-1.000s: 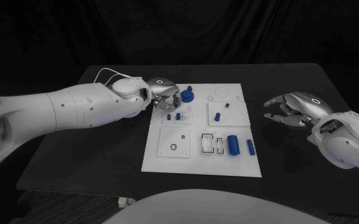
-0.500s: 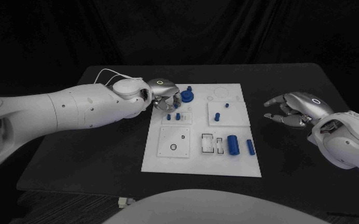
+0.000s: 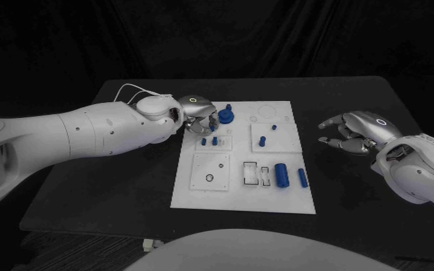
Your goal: Assemble the parts on the task board
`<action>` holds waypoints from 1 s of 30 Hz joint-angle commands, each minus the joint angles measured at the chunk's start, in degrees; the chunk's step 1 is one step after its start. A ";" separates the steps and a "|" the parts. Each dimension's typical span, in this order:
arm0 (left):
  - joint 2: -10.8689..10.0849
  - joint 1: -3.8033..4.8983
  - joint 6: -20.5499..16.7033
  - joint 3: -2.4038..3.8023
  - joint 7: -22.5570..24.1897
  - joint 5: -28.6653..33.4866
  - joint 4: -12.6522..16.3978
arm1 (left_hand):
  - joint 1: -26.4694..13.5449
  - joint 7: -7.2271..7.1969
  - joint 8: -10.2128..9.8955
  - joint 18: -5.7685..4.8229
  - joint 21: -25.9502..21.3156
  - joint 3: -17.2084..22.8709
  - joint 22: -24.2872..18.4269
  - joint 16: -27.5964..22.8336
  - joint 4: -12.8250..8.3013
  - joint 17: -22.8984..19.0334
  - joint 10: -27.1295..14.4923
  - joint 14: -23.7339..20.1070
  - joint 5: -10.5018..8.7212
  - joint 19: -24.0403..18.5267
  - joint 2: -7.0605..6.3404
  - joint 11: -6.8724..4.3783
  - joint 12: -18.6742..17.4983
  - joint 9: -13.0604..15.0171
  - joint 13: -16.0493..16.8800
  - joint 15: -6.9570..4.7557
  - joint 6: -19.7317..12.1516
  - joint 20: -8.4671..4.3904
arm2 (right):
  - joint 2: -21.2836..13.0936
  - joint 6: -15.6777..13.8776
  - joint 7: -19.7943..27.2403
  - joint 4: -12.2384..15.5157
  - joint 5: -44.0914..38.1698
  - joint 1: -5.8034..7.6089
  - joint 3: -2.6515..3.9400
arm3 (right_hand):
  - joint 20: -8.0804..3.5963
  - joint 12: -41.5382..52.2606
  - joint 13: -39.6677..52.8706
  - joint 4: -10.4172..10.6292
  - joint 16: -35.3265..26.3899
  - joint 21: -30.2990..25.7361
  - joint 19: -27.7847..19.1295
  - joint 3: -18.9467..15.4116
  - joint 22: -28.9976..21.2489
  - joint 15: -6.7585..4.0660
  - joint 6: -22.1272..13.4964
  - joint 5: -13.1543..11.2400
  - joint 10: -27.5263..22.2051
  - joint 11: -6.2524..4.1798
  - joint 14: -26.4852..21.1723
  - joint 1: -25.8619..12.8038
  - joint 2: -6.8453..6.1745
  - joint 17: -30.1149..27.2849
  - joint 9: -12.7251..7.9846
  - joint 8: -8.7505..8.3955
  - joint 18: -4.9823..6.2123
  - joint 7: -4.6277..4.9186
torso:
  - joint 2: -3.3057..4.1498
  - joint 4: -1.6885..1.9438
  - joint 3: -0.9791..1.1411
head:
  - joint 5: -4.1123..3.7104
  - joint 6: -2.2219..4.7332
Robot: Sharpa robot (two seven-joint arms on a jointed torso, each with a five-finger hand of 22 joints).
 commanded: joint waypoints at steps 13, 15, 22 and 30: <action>-0.11 -0.54 -0.20 -0.13 -0.53 -0.07 -0.40 | -1.46 -4.07 -0.68 -0.06 -0.73 0.42 12.29 -0.51 1.72 -0.51 -2.23 -0.81 -3.82 0.09 -1.73 0.97 -2.49 -5.20 -1.87 0.32 -14.17 0.55 | -0.26 0.15 -0.65 0.28 -0.15 -0.16 0.03 | 0.33 0.15 15.07 -0.11 0.15 -0.37 -0.11 0.01 10.61 0.30 0.42 -0.49 5.96 0.28 6.00 -0.49 -0.03 15.10 -0.15 -0.39 0.27 0.00 | 0.00 0.04 -0.01 | 0.05 -0.01; -0.41 -0.55 -1.11 -0.13 -0.69 -0.07 -0.40 | -1.58 -4.14 -0.61 -0.04 -0.81 0.33 12.27 -0.53 1.82 -0.56 -2.30 -0.84 -4.02 0.04 -1.86 1.02 -2.53 -5.27 -1.91 0.34 -14.25 0.56 | -0.38 0.07 -0.64 0.34 -0.15 -0.16 0.03 | 0.33 0.15 15.07 -0.11 0.15 -0.37 -0.11 0.01 10.61 0.30 0.42 -0.49 5.96 0.28 6.00 -0.49 -0.03 15.10 -0.15 -0.39 0.27 0.00 | 0.01 0.04 -0.01 | 0.06 -0.01; -1.40 -0.54 -3.50 -0.12 -1.00 -0.07 -0.76 | -1.58 -4.38 -0.44 -0.04 -0.82 0.09 12.27 -0.61 1.95 -0.68 -2.24 -0.89 -4.87 0.06 -2.35 0.95 -2.51 -5.52 -1.96 0.33 -14.36 0.61 | -0.84 -0.34 -0.73 0.65 -0.15 -0.15 0.04 | 0.32 0.15 15.07 -0.14 0.15 -0.39 -0.12 0.02 10.60 0.30 0.43 -0.50 5.96 0.27 6.00 -0.47 -0.05 15.10 -0.16 -0.40 0.27 -0.01 | 0.03 0.03 -0.01 | 0.26 -0.01; -3.10 -0.43 -7.52 -0.11 -0.93 -0.07 -1.74 | -1.45 -4.56 -0.14 -0.01 -0.92 -0.01 12.24 -0.65 2.21 -0.74 -1.71 -0.91 -5.70 0.01 -2.54 0.70 -2.17 -5.68 -1.81 0.19 -13.89 0.60 | -1.79 -1.32 -0.93 1.60 -0.14 -0.05 0.05 | 0.32 0.15 15.07 -0.18 0.15 -0.44 -0.14 0.03 10.59 0.30 0.45 -0.51 5.96 0.27 6.00 -0.42 -0.07 15.10 -0.17 -0.40 0.28 -0.01 | 0.04 0.10 -0.07 | 0.97 -0.01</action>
